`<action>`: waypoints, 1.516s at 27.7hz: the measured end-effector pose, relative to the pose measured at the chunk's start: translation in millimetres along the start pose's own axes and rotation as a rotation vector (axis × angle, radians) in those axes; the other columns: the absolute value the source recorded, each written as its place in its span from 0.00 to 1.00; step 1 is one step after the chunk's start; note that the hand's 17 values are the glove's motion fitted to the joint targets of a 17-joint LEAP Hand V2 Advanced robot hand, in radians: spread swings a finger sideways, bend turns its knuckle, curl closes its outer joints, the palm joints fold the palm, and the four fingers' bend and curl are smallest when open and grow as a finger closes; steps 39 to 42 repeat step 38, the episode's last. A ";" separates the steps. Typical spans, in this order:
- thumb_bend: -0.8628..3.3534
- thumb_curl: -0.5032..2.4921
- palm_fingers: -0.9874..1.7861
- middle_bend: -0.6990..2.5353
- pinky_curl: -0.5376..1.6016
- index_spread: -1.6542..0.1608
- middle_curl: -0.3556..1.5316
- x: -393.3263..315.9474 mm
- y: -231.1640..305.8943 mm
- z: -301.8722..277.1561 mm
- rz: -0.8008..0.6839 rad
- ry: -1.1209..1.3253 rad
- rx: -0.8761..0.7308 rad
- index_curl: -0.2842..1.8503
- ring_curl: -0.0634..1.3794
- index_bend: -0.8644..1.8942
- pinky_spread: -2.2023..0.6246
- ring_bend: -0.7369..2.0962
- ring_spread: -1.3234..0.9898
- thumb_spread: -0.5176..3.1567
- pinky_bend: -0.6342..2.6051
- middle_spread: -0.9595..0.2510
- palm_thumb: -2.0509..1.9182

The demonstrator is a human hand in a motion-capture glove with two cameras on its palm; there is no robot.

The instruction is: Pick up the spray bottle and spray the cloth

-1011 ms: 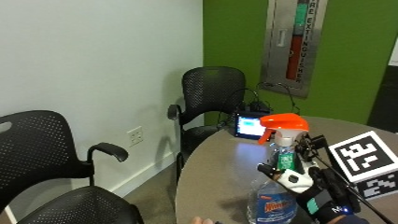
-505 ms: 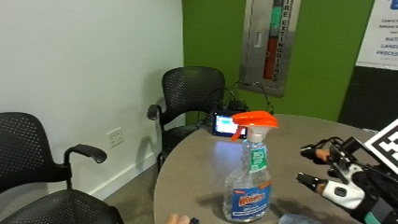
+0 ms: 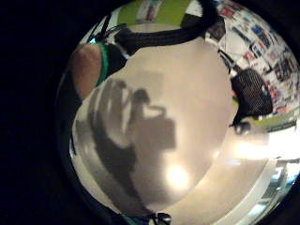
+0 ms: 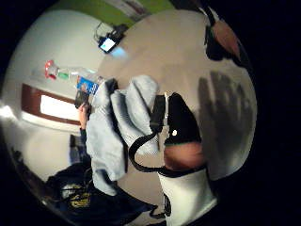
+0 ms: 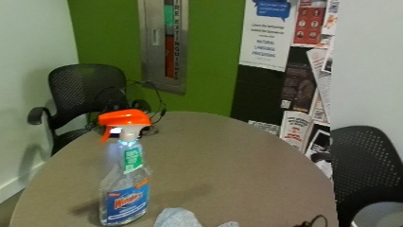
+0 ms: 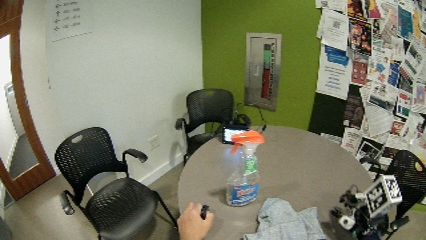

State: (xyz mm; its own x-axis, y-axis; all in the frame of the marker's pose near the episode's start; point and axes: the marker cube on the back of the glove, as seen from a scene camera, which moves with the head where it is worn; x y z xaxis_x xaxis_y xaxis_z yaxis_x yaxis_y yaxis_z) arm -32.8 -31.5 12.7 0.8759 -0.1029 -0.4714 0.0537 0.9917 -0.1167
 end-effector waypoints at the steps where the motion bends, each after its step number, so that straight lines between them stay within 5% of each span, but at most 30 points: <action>1: 0.20 0.31 0.65 0.28 0.39 0.74 0.41 12.9 11.2 4.6 0.044 0.020 0.003 0.31 0.29 0.39 0.85 0.37 0.53 0.46 0.26 0.74 0.67; 5: 0.20 0.31 0.57 0.25 0.40 0.73 0.39 32.4 38.6 40.6 0.127 -0.024 -0.054 0.32 0.29 0.40 0.86 0.34 0.55 0.46 0.26 0.75 0.67; 11: 0.19 0.28 0.47 0.26 0.39 0.71 0.38 -7.1 13.6 52.6 -0.010 0.073 -0.205 0.33 0.26 0.40 0.87 0.31 0.57 0.46 0.25 0.77 0.61; 42: 0.20 0.26 0.45 0.27 0.40 0.67 0.35 -50.0 -13.2 29.0 -0.058 0.170 -0.218 0.31 0.20 0.40 0.88 0.32 0.56 0.47 0.26 0.74 0.57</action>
